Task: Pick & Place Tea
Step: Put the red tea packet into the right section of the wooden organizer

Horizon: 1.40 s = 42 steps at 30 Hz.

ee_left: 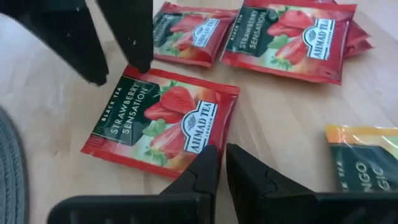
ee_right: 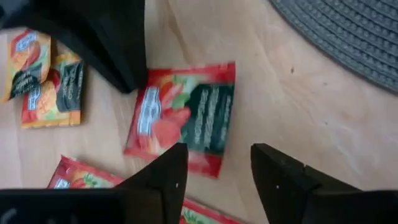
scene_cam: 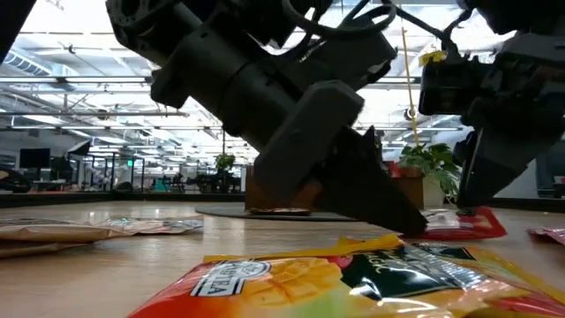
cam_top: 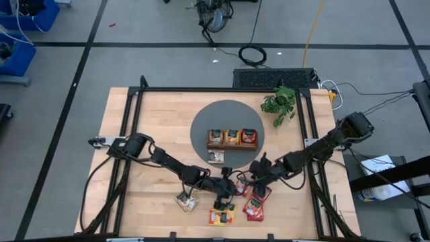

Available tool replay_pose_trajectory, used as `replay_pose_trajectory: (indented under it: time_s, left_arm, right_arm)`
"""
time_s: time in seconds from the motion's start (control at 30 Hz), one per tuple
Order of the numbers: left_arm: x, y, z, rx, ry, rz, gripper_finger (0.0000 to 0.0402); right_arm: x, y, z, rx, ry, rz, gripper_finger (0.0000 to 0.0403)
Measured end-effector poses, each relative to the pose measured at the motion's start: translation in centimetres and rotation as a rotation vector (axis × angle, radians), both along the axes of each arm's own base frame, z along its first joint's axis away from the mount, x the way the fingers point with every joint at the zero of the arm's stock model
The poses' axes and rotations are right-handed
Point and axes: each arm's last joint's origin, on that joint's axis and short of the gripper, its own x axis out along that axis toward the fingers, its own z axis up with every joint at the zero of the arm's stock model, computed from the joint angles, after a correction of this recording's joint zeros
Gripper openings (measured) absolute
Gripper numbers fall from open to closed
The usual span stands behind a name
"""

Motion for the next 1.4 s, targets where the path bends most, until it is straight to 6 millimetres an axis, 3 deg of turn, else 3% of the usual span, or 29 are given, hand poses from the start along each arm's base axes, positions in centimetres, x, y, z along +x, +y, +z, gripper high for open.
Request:
replay_pose_trajectory:
  time_s: [0.2, 0.47, 0.63, 1.0, 1.23, 1.4]
  left_arm:
    - [0.3, 0.6, -0.2, -0.032, 0.006, 0.013, 0.0042]
    - [0.3, 0.9, -0.3, -0.034, 0.014, 0.018, 0.0042]
    - [0.3, 0.9, -0.4, -0.031, 0.021, 0.018, 0.0042]
    - [0.3, 0.9, -0.4, -0.029, 0.023, 0.017, 0.0042]
    - [0.2, 0.9, -0.4, -0.023, 0.023, 0.02, 0.0042]
    - [-0.8, 0.6, 0.9, 0.013, 0.106, 0.022, 0.0042]
  right_arm:
    - [-0.9, -0.6, -1.2, 0.038, 0.037, -0.054, 0.0156]
    - [-2.0, -1.4, -2.7, 0.159, -0.158, -0.024, 0.0144]
    - [-2.5, -1.8, -3.2, 0.177, -0.175, 0.012, 0.0123]
    - [-2.0, -1.7, -2.5, 0.097, -0.3, 0.091, 0.0007]
    - [-2.1, -1.7, -2.4, 0.089, -0.306, 0.104, 0.0002]
    - [-2.2, -1.8, -1.4, 0.07, -0.352, 0.14, 0.0001]
